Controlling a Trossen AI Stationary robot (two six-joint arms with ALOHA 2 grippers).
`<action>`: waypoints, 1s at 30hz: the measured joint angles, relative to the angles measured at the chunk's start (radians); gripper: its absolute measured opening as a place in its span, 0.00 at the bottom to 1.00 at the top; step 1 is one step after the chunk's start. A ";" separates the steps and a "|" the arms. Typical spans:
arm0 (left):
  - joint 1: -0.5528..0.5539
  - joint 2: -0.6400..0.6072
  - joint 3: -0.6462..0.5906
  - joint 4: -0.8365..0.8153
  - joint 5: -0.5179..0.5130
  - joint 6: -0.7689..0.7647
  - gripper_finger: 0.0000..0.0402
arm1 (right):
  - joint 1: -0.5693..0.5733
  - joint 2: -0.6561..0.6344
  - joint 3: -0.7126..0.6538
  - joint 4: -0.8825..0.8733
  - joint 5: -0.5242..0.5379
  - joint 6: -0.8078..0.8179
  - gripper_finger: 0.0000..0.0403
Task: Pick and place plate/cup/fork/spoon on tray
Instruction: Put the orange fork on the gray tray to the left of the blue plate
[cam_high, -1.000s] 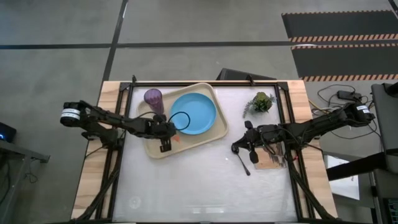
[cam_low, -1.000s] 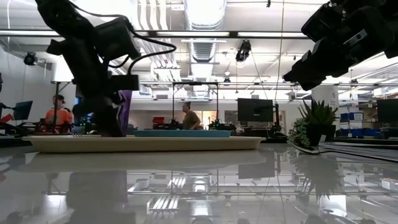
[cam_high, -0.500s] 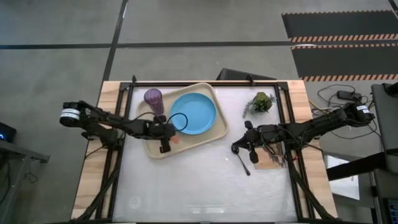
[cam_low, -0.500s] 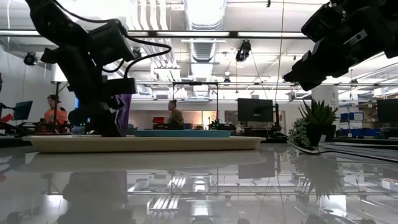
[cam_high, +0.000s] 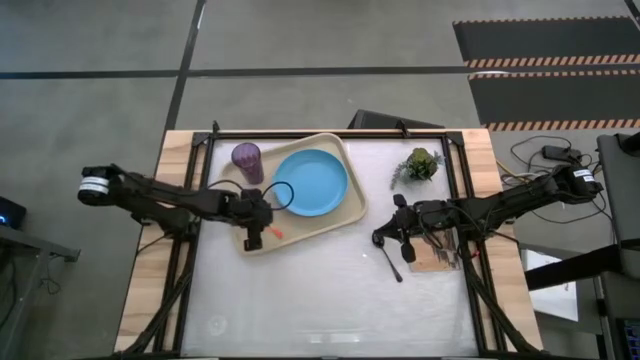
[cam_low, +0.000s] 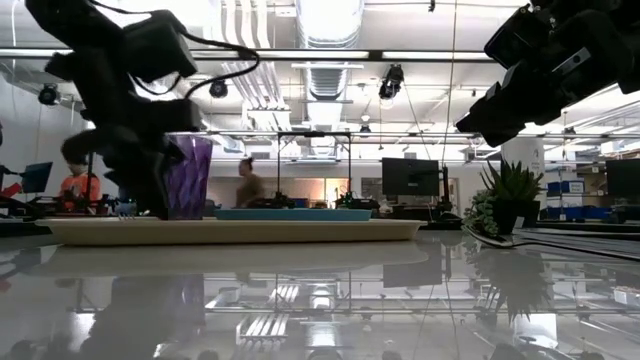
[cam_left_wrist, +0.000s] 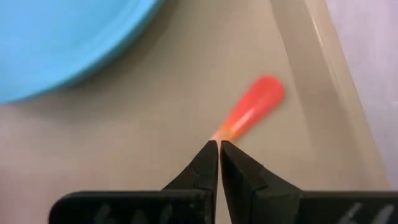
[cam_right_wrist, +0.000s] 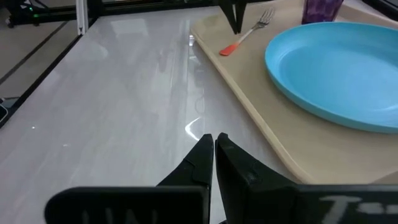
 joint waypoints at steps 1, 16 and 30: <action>-0.001 -0.022 0.000 -0.026 0.000 -0.003 0.00 | 0.000 0.000 0.000 0.000 0.000 0.000 0.02; 0.000 -0.118 -0.103 -0.122 -0.149 -0.077 0.00 | 0.000 0.000 0.000 -0.002 0.000 -0.005 0.02; 0.000 -0.008 -0.105 -0.054 -0.336 -0.104 0.00 | 0.000 0.000 0.000 0.001 0.000 -0.012 0.02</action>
